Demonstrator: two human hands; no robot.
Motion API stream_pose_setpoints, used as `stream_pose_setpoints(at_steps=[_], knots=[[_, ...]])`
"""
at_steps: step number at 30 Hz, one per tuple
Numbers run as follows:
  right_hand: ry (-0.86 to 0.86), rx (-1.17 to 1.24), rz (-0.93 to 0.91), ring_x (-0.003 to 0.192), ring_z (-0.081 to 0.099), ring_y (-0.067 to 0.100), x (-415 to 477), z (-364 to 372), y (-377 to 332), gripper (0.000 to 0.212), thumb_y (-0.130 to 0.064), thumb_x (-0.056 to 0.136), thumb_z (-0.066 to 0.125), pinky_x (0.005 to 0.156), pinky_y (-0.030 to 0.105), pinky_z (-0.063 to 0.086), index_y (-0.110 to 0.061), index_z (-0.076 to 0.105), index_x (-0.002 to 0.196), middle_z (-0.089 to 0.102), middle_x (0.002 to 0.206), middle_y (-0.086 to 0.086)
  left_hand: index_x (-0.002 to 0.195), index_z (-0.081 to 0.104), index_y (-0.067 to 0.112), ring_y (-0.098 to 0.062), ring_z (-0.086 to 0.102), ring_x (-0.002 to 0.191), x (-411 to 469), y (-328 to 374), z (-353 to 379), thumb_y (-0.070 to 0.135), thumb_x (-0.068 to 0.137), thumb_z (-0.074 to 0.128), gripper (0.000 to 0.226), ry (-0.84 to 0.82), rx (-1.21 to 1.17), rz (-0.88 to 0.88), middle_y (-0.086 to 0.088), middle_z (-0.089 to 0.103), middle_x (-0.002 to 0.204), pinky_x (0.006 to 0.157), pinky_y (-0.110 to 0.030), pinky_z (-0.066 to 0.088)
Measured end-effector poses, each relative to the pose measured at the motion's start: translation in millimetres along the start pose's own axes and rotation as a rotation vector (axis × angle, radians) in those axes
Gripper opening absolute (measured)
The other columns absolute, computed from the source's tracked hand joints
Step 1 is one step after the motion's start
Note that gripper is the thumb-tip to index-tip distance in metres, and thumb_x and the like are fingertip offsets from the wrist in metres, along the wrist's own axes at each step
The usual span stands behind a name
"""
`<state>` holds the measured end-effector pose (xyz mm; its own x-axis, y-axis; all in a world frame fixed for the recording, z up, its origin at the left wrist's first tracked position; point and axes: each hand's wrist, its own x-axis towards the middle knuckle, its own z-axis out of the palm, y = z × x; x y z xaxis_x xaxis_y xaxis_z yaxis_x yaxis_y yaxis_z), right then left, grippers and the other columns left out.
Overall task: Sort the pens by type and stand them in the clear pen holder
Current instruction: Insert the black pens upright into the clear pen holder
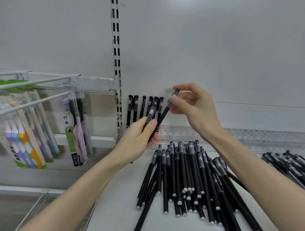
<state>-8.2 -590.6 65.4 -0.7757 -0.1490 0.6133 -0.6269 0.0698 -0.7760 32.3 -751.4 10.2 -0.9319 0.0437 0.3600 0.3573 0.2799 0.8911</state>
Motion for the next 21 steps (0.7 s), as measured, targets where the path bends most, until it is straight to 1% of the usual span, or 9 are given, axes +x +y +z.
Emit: stream_pose_setpoints(at_steps=[1, 3, 5, 7, 8, 11, 15, 19, 21], knots=[[0.049, 0.003, -0.012, 0.068, 0.068, 0.016, 2.5, -4.2, -2.3, 0.022, -0.001, 0.087, 0.064, 0.068, 0.029, 0.058, -0.01, 0.06, 0.107, 0.069, 0.081, 0.01, 0.094, 0.059, 0.01, -0.012, 0.059, 0.07, 0.4, -4.5, -2.9, 0.033, 0.1, 0.038, 0.032, 0.054, 0.084, 0.027, -0.001, 0.065, 0.077, 0.074, -0.038, 0.051], [0.142, -0.057, -0.066, 0.071, 0.068, 0.018, 7.6, -11.6, -3.3, 0.023, -0.002, 0.088, 0.062, 0.068, 0.029, 0.058, -0.013, 0.059, 0.107, 0.068, 0.084, 0.01, 0.09, 0.058, 0.013, -0.003, 0.057, 0.077, -0.4, -11.8, -8.2, 0.035, 0.1, 0.036, 0.033, 0.141, 0.19, 0.08, 0.003, 0.063, 0.083, 0.075, -0.03, 0.047], [0.197, -0.159, -0.135, 0.077, 0.069, 0.019, 10.7, -14.5, -1.1, 0.023, -0.006, 0.089, 0.062, 0.072, 0.032, 0.058, -0.018, 0.056, 0.108, 0.067, 0.086, 0.005, 0.091, 0.058, 0.014, 0.0, 0.056, 0.084, -2.4, -14.6, -10.9, 0.036, 0.1, 0.034, 0.034, 0.167, 0.227, 0.112, 0.004, 0.063, 0.088, 0.077, -0.019, 0.043], [0.218, -0.225, -0.175, 0.079, 0.069, 0.019, 13.0, -12.9, 3.5, 0.022, -0.01, 0.089, 0.063, 0.076, 0.038, 0.057, -0.022, 0.054, 0.106, 0.066, 0.086, 0.0, 0.096, 0.06, 0.011, 0.007, 0.056, 0.09, -3.7, -15.8, -10.0, 0.038, 0.1, 0.033, 0.037, 0.158, 0.262, 0.127, 0.011, 0.063, 0.09, 0.077, -0.009, 0.041], [0.22, -0.239, -0.184, 0.079, 0.068, 0.02, 14.2, -11.2, 5.9, 0.022, -0.011, 0.089, 0.063, 0.077, 0.04, 0.057, -0.023, 0.054, 0.105, 0.065, 0.086, -0.003, 0.098, 0.06, 0.009, 0.006, 0.056, 0.092, -3.7, -17.3, -8.8, 0.04, 0.1, 0.032, 0.041, 0.151, 0.286, 0.136, 0.011, 0.064, 0.091, 0.081, -0.012, 0.041], [0.201, -0.273, -0.202, 0.079, 0.067, 0.021, 18.0, -5.1, 15.1, 0.021, -0.012, 0.089, 0.062, 0.078, 0.044, 0.055, -0.024, 0.054, 0.104, 0.063, 0.085, -0.006, 0.1, 0.057, 0.0, -0.022, 0.057, 0.096, -2.6, -25.4, -5.9, 0.044, 0.099, 0.031, 0.051, 0.127, 0.329, 0.168, -0.013, 0.066, 0.099, 0.088, -0.039, 0.044], [0.151, -0.316, -0.192, 0.079, 0.067, 0.022, 19.9, 1.0, 26.0, 0.019, -0.011, 0.09, 0.062, 0.078, 0.042, 0.055, -0.023, 0.056, 0.104, 0.063, 0.085, -0.003, 0.099, 0.056, -0.002, -0.028, 0.058, 0.091, -4.0, -28.1, -2.9, 0.054, 0.093, 0.027, 0.064, 0.143, 0.367, 0.217, -0.019, 0.065, 0.097, 0.084, -0.041, 0.044], [0.076, -0.41, -0.19, 0.077, 0.066, 0.02, 20.9, 5.3, 33.5, 0.018, -0.013, 0.088, 0.065, 0.075, 0.04, 0.056, -0.018, 0.06, 0.105, 0.059, 0.084, -0.009, 0.1, 0.056, -0.002, -0.029, 0.058, 0.091, -1.4, -27.5, -3.0, 0.056, 0.09, 0.024, 0.067, 0.151, 0.386, 0.202, -0.019, 0.065, 0.097, 0.084, -0.043, 0.044], [0.046, -0.465, -0.202, 0.075, 0.064, 0.02, 21.0, 7.1, 36.9, 0.018, -0.015, 0.088, 0.066, 0.074, 0.041, 0.055, -0.016, 0.062, 0.105, 0.059, 0.083, -0.007, 0.1, 0.055, -0.003, -0.029, 0.058, 0.092, -0.4, -27.3, -2.6, 0.061, 0.087, 0.021, 0.074, 0.151, 0.391, 0.181, -0.02, 0.064, 0.098, 0.085, -0.046, 0.044]])
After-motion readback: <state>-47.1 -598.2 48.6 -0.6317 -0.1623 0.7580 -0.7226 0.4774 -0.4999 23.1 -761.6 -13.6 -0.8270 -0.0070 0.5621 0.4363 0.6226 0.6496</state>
